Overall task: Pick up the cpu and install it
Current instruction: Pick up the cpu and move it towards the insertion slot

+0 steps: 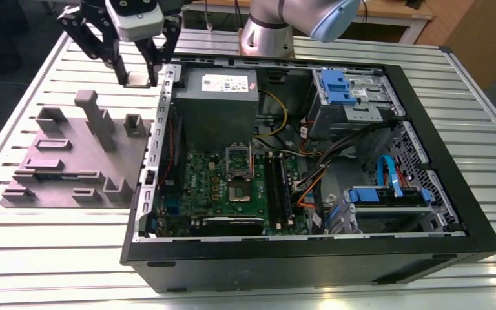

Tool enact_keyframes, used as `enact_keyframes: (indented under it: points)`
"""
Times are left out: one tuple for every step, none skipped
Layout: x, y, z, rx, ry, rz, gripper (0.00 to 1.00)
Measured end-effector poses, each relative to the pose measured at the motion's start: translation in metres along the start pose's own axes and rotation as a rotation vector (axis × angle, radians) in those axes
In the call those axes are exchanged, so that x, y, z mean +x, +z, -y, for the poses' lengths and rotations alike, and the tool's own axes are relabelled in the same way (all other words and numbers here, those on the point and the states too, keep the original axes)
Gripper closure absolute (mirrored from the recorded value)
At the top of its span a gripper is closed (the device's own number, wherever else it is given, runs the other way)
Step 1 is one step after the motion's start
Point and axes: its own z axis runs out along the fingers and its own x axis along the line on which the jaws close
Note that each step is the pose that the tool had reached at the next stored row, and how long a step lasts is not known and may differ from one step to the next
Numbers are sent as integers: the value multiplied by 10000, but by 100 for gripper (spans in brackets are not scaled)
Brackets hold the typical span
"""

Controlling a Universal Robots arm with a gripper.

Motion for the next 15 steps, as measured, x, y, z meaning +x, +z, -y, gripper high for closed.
enact_keyframes:
  points:
    - [-7,1,0,0,0,0,53]
    - [-15,2,0,-1,0,1,53]
    - [-21,3,0,0,0,0,53]
    - [-28,5,0,0,0,0,53]
    - [-35,6,0,0,0,0,53]
    - [-42,8,0,0,-1,0,53]
    - [-46,12,1,-1,0,1,53]
    - [-51,14,2,-1,-1,2,53]
    - [-58,15,7,0,-1,0,53]
    - [-64,17,12,0,-1,0,53]
    - [-69,19,20,1,0,-1,53]
    - [-74,21,29,0,0,-1,53]
    - [-81,24,42,0,0,0,53]
    - [-86,25,56,0,1,0,53]
    - [-92,27,73,0,0,1,53]
